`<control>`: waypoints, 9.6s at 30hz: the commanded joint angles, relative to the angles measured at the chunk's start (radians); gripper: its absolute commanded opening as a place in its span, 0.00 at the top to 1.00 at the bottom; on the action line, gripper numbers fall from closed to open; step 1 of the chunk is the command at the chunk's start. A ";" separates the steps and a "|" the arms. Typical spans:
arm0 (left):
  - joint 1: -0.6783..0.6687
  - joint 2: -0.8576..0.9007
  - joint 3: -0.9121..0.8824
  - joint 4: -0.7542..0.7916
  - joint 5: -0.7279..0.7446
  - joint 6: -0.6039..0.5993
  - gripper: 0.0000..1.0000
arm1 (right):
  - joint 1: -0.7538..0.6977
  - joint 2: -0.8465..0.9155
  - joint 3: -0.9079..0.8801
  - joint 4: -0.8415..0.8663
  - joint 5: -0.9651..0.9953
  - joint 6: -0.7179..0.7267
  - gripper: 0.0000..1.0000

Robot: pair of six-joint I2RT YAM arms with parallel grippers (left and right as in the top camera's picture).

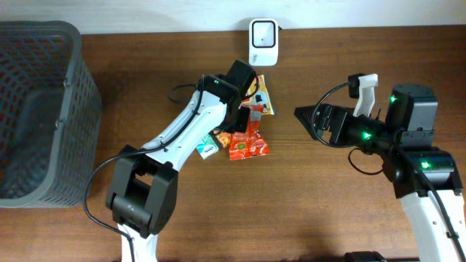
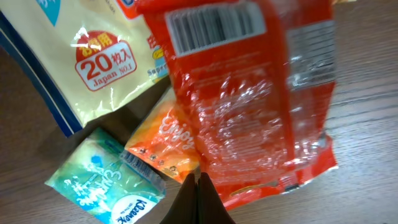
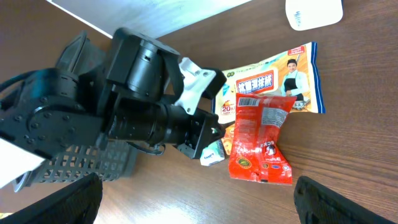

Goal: Scan the item barcode

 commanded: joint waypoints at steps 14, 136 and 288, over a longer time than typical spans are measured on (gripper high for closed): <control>0.007 0.011 -0.110 0.145 -0.022 -0.051 1.00 | -0.003 -0.001 0.004 0.003 0.009 0.001 0.02; -0.166 0.058 -0.220 0.258 0.227 -0.066 1.00 | -0.311 -0.001 0.004 -0.251 0.023 -0.044 0.02; -0.301 0.267 0.307 -0.233 -0.649 -0.155 0.91 | -0.272 0.654 0.068 -0.256 -0.127 -0.245 0.01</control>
